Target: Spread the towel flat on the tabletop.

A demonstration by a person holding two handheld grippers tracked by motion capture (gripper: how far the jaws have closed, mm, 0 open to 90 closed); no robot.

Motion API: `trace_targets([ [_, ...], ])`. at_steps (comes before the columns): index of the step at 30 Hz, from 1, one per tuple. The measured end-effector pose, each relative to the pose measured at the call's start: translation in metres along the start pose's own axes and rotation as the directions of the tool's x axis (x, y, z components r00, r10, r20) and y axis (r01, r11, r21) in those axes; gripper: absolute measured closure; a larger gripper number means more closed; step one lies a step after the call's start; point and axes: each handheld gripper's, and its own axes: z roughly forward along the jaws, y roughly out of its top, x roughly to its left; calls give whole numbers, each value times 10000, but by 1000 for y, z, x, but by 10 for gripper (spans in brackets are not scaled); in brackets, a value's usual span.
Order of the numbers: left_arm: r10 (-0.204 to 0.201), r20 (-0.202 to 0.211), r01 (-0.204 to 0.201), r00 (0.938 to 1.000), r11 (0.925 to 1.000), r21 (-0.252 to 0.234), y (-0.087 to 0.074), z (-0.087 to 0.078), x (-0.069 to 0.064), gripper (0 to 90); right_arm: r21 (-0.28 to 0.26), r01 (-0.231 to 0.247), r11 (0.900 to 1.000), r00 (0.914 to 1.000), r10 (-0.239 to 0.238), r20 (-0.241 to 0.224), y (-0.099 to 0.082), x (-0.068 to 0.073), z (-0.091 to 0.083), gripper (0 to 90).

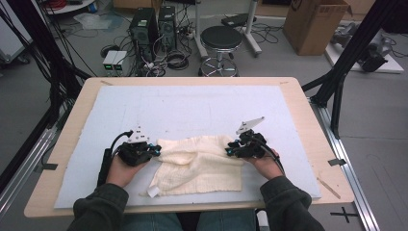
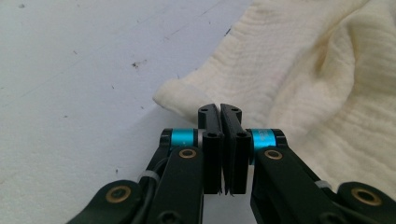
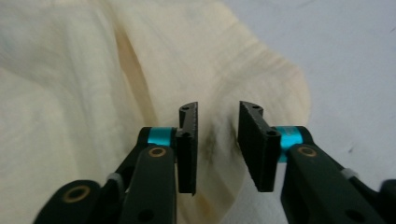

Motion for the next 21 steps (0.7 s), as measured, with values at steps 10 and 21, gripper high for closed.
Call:
trace_targets([
  [10, 42, 70, -43, 10000, 9998, 177, -1, 2, 2, 871, -1104, -1418, 9837, 9892, 1449, 205, 15, -33, -11, 606],
  [21, 59, 173, -65, 9998, 9993, 360, -2, 4, 2, 862, 367, -731, 9966, 9881, 674, 1383, 17, -32, 24, 816],
])
